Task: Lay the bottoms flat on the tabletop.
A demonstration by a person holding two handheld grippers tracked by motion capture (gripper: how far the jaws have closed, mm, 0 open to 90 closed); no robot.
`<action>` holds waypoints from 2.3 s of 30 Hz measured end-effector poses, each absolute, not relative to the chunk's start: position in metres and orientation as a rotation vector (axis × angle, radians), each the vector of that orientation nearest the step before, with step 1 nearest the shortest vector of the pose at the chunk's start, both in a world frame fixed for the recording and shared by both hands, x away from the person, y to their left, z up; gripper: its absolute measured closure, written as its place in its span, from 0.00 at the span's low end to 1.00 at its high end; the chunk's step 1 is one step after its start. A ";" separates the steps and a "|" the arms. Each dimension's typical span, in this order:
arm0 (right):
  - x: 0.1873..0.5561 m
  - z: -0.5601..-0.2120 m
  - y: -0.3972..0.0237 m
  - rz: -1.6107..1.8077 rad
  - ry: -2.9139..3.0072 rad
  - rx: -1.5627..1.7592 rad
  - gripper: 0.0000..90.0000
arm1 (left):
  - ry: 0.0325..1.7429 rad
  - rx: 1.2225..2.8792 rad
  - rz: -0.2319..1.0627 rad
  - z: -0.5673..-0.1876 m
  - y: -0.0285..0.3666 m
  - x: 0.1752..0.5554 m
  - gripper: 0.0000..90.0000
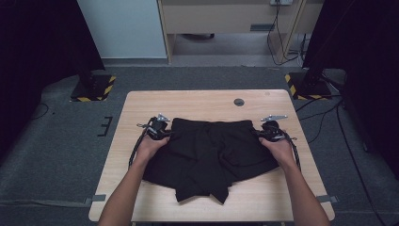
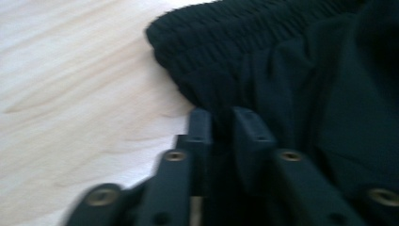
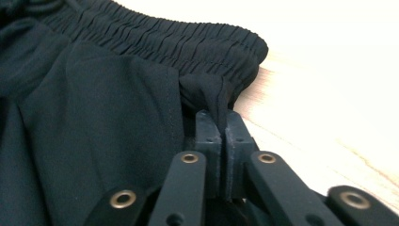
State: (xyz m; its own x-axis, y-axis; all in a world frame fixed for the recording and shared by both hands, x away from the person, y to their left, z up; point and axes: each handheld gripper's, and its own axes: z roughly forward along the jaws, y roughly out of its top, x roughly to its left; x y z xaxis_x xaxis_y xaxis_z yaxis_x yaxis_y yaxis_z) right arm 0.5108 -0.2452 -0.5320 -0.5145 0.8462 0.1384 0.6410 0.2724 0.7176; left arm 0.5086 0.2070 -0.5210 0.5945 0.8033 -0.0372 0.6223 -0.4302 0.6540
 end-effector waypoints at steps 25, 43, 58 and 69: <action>0.511 -0.530 -0.246 1.062 2.304 1.339 0.82 | 1.205 2.116 0.403 -0.524 0.222 0.507 0.60; 0.508 -0.531 -0.244 1.061 2.300 1.325 0.95 | 1.168 2.144 0.432 -0.525 0.210 0.504 0.54; 0.474 -0.501 -0.242 1.128 2.224 1.239 0.99 | 1.156 2.090 0.541 -0.497 0.199 0.470 0.99; 0.462 -0.437 -0.242 1.185 2.173 1.126 0.99 | 1.064 2.031 0.655 -0.435 0.196 0.450 1.00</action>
State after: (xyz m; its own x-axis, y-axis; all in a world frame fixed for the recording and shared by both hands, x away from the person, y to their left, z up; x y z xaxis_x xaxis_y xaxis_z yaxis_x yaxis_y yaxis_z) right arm 0.4620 -0.2419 -0.4366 -0.5842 0.8114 0.0172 0.4539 0.3092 0.8357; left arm 0.4501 0.1961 -0.4347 0.5258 0.8449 0.0978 0.4679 -0.3834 0.7963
